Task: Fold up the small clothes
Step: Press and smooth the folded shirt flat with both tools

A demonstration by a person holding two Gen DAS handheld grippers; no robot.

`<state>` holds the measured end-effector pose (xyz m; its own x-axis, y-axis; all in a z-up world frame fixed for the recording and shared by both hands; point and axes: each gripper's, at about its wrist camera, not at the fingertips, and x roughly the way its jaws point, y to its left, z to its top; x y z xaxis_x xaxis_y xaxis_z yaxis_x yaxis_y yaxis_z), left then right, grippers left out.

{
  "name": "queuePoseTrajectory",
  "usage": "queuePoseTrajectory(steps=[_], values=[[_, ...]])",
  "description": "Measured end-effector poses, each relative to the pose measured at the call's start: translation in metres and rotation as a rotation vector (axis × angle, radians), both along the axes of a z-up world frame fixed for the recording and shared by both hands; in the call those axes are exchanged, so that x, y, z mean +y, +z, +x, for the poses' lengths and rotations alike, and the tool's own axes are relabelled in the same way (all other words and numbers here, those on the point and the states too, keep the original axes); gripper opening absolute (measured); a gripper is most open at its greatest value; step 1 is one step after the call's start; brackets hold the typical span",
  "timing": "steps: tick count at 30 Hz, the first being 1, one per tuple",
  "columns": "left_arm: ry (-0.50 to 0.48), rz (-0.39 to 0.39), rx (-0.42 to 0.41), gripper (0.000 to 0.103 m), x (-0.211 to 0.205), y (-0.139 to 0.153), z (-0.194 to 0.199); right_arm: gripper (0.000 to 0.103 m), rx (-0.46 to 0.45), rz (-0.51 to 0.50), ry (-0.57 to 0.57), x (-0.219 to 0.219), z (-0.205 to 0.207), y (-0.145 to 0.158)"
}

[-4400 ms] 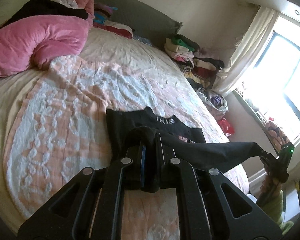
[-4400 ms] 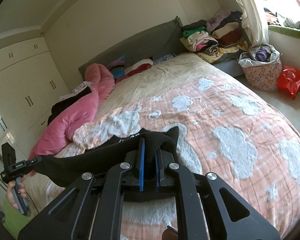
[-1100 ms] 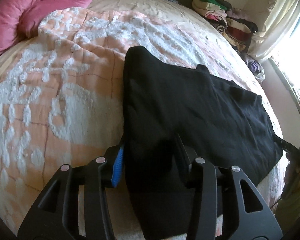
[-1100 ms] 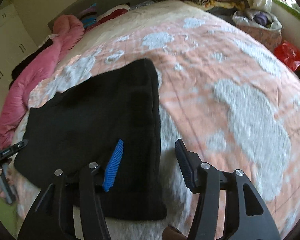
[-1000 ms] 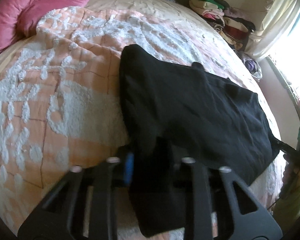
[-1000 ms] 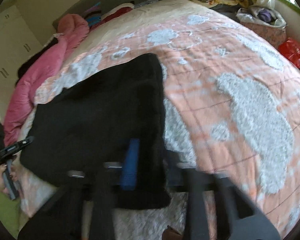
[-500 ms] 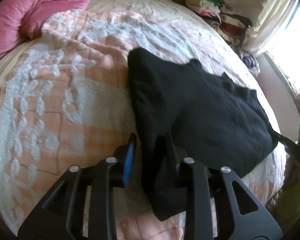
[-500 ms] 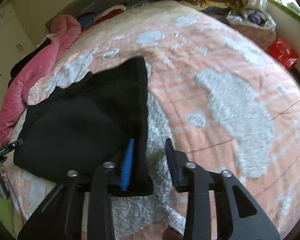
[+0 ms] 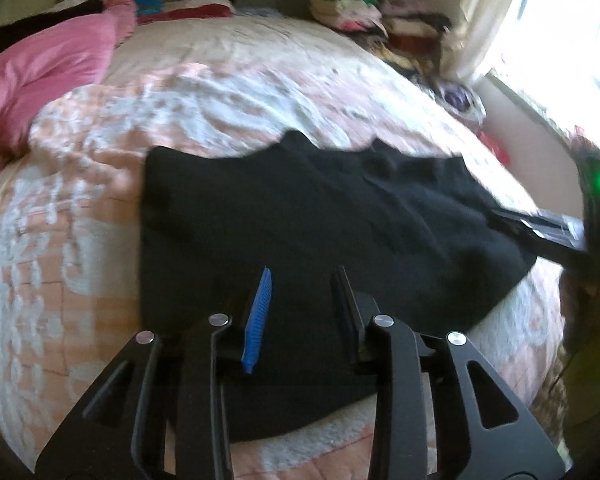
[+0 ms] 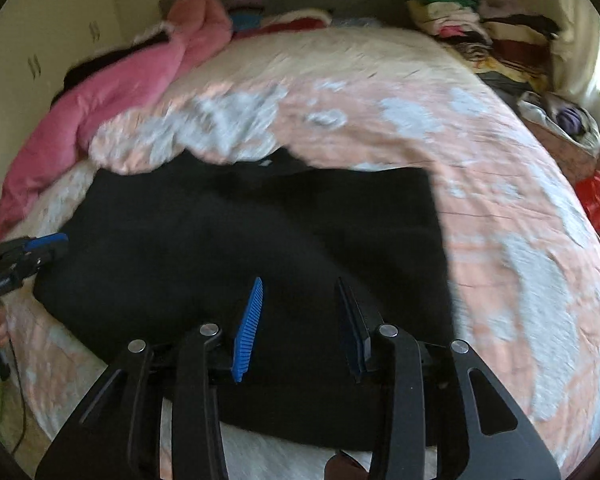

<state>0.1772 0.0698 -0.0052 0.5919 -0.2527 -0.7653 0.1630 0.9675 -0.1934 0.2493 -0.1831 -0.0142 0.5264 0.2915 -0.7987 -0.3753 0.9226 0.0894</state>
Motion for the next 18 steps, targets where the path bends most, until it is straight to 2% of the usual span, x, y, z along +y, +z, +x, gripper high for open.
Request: queuePoseTrajectory(steps=[3,5,6,10,18], values=[[-0.025,0.033,0.047,0.033,-0.006,-0.013,0.003,0.038,0.028,-0.071,-0.008,0.022,0.019,-0.019],[-0.025,0.023,0.073,0.034,-0.004,-0.021,0.008,0.05,0.029,-0.095,-0.039,0.028,0.034,-0.028],[-0.023,0.016,0.08,0.034,-0.003,-0.022,0.01,0.053,0.025,-0.105,-0.052,0.03,0.041,-0.03],[-0.019,0.002,0.086,0.035,0.0,-0.023,0.01,0.055,0.032,-0.091,-0.088,0.03,0.072,-0.038],[-0.004,-0.016,0.086,0.036,0.002,-0.023,0.017,0.055,0.01,-0.127,-0.159,0.036,0.115,-0.043]])
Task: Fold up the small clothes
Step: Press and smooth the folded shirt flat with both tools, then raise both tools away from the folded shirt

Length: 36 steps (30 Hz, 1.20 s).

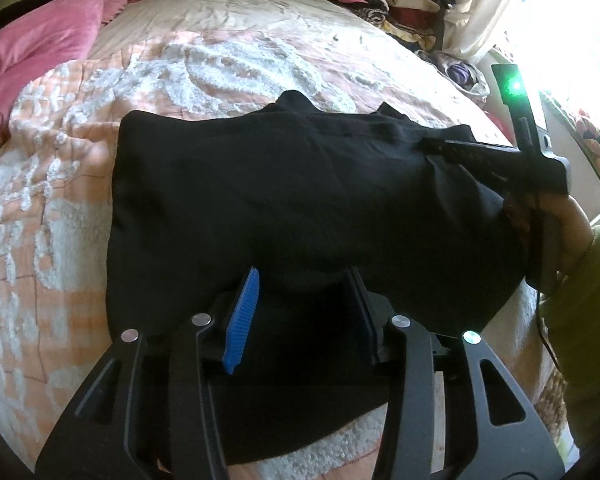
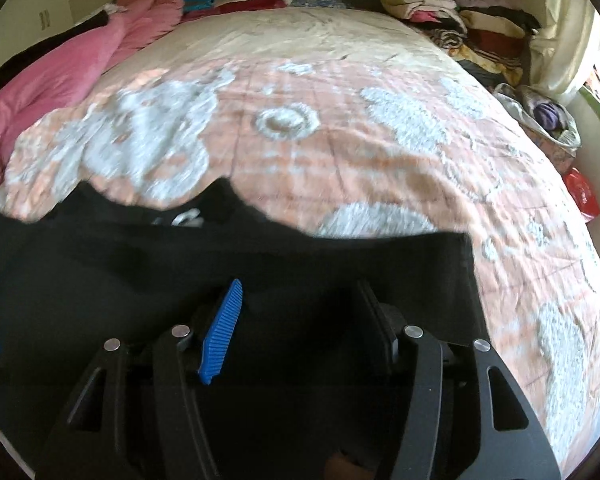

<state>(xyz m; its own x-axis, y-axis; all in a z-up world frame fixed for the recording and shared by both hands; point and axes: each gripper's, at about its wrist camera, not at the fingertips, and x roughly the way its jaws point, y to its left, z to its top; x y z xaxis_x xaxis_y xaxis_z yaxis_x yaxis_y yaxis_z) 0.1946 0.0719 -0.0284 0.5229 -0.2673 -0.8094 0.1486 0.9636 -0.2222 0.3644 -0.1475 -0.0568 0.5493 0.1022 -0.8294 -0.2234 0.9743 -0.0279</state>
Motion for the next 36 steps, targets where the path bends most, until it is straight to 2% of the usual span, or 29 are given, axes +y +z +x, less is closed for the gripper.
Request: queuePoseTrajectory(steps=[6,9,10,14,18,20,21,24,26,31,33,36], values=[[0.037,-0.031,-0.008,0.036,0.013,0.006,0.002,0.055,-0.061,0.029,-0.023,-0.007,-0.002,0.014],[0.056,-0.033,-0.011,0.048,0.019,0.009,0.003,0.056,-0.075,0.062,-0.028,-0.013,-0.008,0.021],[0.064,-0.03,-0.016,0.048,0.021,0.01,0.002,0.057,-0.078,0.076,-0.031,-0.015,-0.01,0.024],[0.083,-0.034,-0.025,0.049,0.028,0.015,0.002,0.071,-0.094,0.112,-0.021,-0.018,-0.022,0.036],[0.093,-0.037,-0.039,0.051,0.033,0.02,0.002,0.076,-0.108,0.14,-0.001,-0.019,-0.036,0.045],[0.096,-0.036,-0.046,0.06,0.034,0.023,0.002,0.086,-0.112,0.156,0.0,-0.017,-0.039,0.047],[0.097,-0.032,-0.054,0.068,0.034,0.025,0.0,0.087,-0.117,0.164,-0.001,-0.018,-0.041,0.049],[0.096,-0.018,-0.073,0.07,0.034,0.03,-0.001,0.089,-0.12,0.175,-0.001,-0.017,-0.047,0.052],[0.096,-0.009,-0.087,0.078,0.033,0.033,-0.003,0.092,-0.129,0.187,0.003,-0.018,-0.053,0.055],[0.097,0.007,-0.108,0.081,0.032,0.038,-0.004,0.096,-0.148,0.222,0.013,-0.019,-0.068,0.063],[0.099,0.013,-0.111,0.094,0.031,0.039,-0.004,0.097,-0.151,0.229,0.02,-0.019,-0.072,0.065],[0.097,0.019,-0.122,0.094,0.031,0.041,-0.006,0.098,-0.155,0.232,0.024,-0.02,-0.079,0.068]])
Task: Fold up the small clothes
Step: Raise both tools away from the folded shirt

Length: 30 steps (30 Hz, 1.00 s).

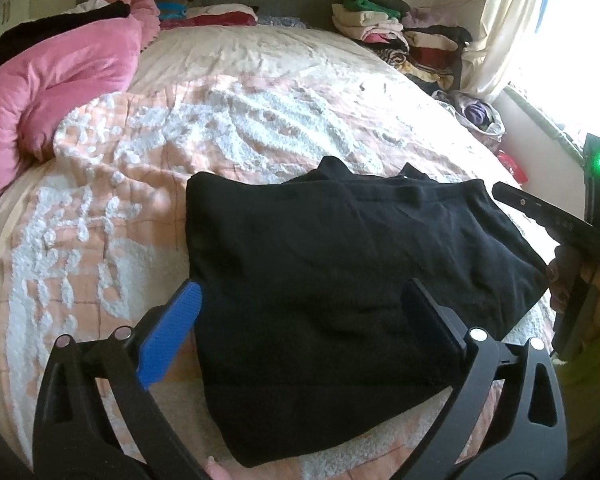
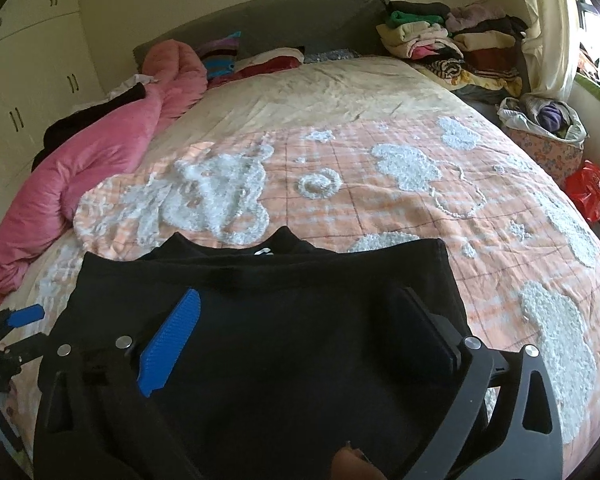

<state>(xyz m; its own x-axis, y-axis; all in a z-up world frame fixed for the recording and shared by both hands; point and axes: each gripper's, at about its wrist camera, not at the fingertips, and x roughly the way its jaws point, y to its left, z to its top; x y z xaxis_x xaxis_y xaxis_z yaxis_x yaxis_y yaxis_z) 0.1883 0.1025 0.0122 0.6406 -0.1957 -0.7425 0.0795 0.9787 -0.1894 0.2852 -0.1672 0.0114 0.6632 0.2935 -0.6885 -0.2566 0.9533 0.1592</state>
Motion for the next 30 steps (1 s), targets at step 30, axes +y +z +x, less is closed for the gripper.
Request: queuePoseTrajectory(steps=[30], values=[[0.118,-0.033,-0.019,0.094,0.044,0.016,-0.005,0.098,-0.034,0.03,0.136,0.039,-0.076,0.024]])
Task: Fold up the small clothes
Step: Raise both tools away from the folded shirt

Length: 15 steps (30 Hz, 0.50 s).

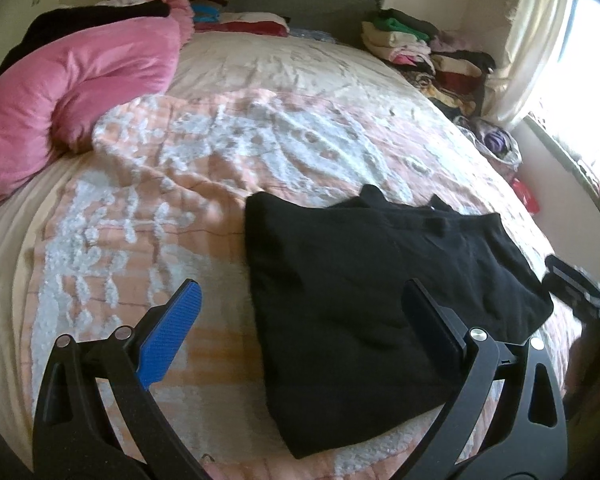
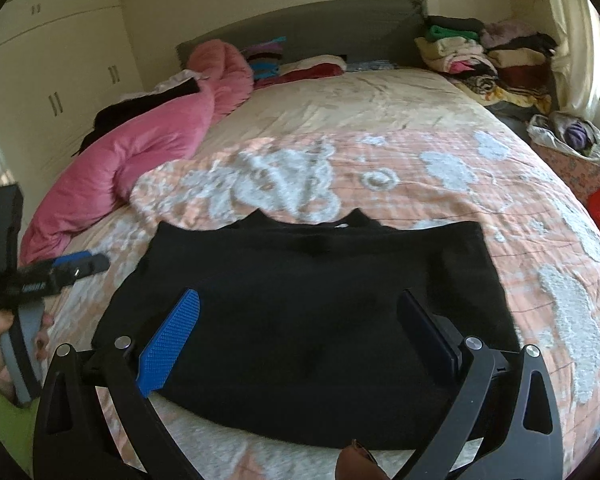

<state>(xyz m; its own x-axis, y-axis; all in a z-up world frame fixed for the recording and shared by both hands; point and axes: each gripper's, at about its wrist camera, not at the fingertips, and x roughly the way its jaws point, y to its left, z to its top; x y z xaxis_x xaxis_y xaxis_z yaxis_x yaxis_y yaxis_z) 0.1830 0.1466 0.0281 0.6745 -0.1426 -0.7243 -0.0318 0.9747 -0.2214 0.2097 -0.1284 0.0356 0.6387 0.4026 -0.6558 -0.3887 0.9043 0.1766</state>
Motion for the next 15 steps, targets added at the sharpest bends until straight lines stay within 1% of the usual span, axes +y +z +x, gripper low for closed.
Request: queuePoseTrajectory(steps=[5,9,15], values=[[0.032,-0.008,0.002,0.094,0.011,0.001,0.001,0.098,0.001,-0.019,0.057,0.025,-0.011,-0.003],[0.058,0.002,-0.007,0.094,0.02,0.004,0.001,0.098,0.003,-0.033,0.116,0.047,-0.022,-0.004],[0.078,0.005,-0.011,0.094,0.027,0.006,0.002,0.098,-0.024,-0.07,0.191,0.077,-0.036,-0.005]])
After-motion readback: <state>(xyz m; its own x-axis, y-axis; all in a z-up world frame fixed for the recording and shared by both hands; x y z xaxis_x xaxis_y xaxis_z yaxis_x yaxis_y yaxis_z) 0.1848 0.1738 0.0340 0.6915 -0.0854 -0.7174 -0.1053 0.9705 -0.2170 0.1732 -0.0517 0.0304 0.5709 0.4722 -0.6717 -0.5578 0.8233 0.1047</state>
